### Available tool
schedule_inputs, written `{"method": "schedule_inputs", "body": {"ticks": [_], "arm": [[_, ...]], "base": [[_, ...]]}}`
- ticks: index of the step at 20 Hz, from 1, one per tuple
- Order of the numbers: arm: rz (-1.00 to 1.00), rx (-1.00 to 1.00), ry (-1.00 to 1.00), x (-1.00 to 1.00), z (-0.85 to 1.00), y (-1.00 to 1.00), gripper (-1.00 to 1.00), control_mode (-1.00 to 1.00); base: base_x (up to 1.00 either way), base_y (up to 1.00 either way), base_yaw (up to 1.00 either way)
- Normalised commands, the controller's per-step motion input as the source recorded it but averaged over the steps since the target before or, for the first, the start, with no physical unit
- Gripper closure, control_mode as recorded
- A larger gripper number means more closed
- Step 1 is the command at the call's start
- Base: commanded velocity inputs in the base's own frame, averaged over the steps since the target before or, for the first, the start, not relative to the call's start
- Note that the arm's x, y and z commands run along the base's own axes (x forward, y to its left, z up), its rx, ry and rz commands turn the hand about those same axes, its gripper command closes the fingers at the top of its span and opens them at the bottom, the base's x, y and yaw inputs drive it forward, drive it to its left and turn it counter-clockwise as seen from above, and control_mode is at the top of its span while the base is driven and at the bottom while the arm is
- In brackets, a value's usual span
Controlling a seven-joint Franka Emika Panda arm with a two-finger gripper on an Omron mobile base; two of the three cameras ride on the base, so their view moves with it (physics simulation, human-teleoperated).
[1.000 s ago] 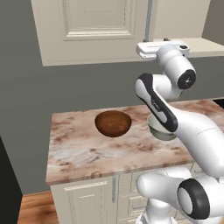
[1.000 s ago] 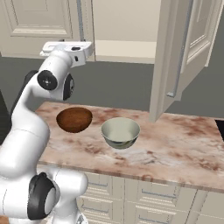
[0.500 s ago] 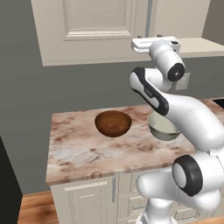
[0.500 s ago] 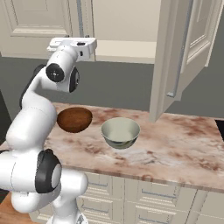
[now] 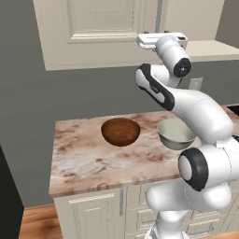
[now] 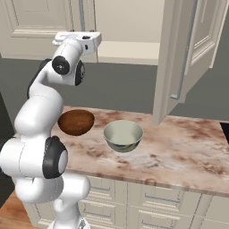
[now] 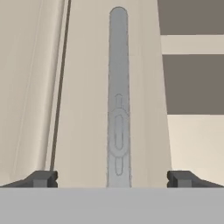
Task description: Open the cabinet. Pick the bowls from the counter and place them in the cabinet. Then close the cabinet.
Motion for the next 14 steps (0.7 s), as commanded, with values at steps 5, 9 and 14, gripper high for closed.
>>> {"method": "schedule_inputs", "body": {"ticks": [5, 9, 14], "arm": [[0.0, 0.01, 0.0, 0.44, 0.01, 0.0, 1.0, -1.0], [0.0, 0.01, 0.0, 0.52, 0.0, 0.0, 1.0, -1.0], [0.0, 0.05, 0.01, 0.94, 0.0, -0.02, 1.0, -1.0]], "base": [[0.0, 0.0, 0.0], [0.0, 0.0, 0.0], [0.0, 0.0, 0.0]]}}
